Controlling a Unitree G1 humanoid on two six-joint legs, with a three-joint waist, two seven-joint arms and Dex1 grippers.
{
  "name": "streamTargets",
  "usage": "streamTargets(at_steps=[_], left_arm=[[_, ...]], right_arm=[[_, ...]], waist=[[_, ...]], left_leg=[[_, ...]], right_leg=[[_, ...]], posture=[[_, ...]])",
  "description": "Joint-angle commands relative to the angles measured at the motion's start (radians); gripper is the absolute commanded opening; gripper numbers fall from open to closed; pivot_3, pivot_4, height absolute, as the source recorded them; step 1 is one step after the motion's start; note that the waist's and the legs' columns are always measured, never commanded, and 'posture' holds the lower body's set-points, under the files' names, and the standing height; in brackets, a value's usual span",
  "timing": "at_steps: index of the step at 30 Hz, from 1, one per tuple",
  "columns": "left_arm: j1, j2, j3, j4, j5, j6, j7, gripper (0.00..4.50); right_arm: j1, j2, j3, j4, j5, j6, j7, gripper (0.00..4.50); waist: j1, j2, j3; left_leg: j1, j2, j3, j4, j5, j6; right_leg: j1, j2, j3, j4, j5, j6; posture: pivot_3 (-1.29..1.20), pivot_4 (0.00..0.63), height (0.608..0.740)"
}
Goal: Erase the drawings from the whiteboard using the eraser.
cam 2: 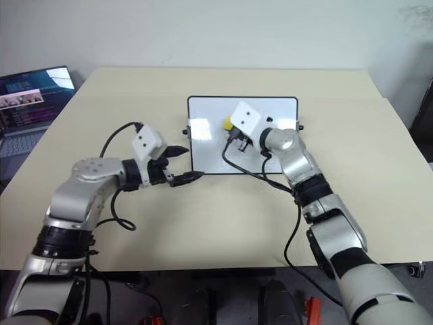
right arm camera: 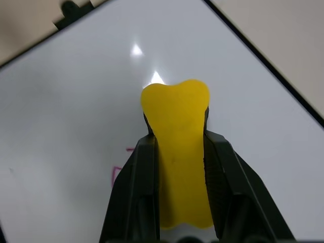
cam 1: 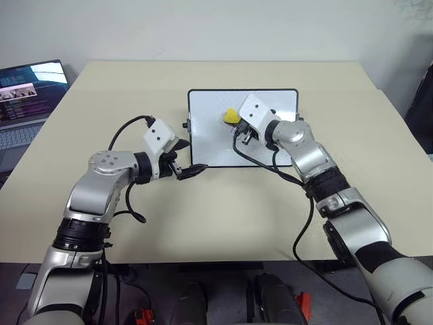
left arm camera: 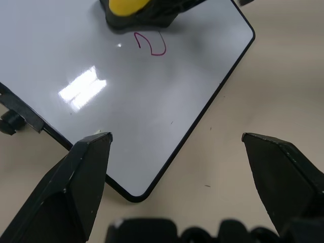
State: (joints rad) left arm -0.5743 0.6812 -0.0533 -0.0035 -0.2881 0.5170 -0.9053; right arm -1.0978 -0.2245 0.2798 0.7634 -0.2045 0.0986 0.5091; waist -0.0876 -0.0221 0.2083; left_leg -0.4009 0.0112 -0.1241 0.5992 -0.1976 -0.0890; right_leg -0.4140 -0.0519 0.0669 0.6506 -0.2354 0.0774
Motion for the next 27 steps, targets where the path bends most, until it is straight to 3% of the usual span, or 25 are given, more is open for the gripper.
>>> streamTargets(at_steps=[1,12,19,27], left_arm=[[0.007,0.011,0.038,-0.056,-0.020,0.002,0.000,4.50],[0.006,0.015,0.055,-0.067,-0.030,0.010,0.001,4.50],[-0.003,0.016,0.053,-0.059,-0.034,0.008,-0.004,4.50],[-0.014,0.019,0.052,-0.049,-0.032,0.006,-0.009,4.50]], right_arm=[[-0.049,0.010,0.009,0.116,-0.043,-0.068,-0.061,0.85],[0.055,0.016,0.122,0.168,-0.130,-0.149,0.066,0.84],[0.084,0.011,0.117,0.176,-0.121,-0.164,0.080,0.84],[-0.030,-0.023,0.037,0.250,-0.100,-0.171,-0.057,0.84]], waist=[[0.000,0.000,0.000],[-0.003,-0.002,-0.002],[-0.003,-0.004,-0.003],[-0.003,-0.004,-0.003]], left_leg=[[0.001,0.000,0.000,0.000,0.000,0.000],[0.011,0.000,0.000,0.007,0.000,0.000],[0.020,0.000,0.000,0.008,0.000,0.000],[0.022,0.000,0.000,0.009,0.001,0.001]], right_leg=[[0.000,0.000,0.000,0.000,0.000,0.000],[0.009,0.001,0.001,0.009,-0.003,0.005],[0.015,0.002,0.003,0.012,-0.003,0.004],[0.019,0.002,0.003,0.012,-0.006,-0.001]], posture=[[0.00,0.150,0.740],[0.00,0.150,0.740],[0.00,0.150,0.740],[0.00,0.150,0.740]])
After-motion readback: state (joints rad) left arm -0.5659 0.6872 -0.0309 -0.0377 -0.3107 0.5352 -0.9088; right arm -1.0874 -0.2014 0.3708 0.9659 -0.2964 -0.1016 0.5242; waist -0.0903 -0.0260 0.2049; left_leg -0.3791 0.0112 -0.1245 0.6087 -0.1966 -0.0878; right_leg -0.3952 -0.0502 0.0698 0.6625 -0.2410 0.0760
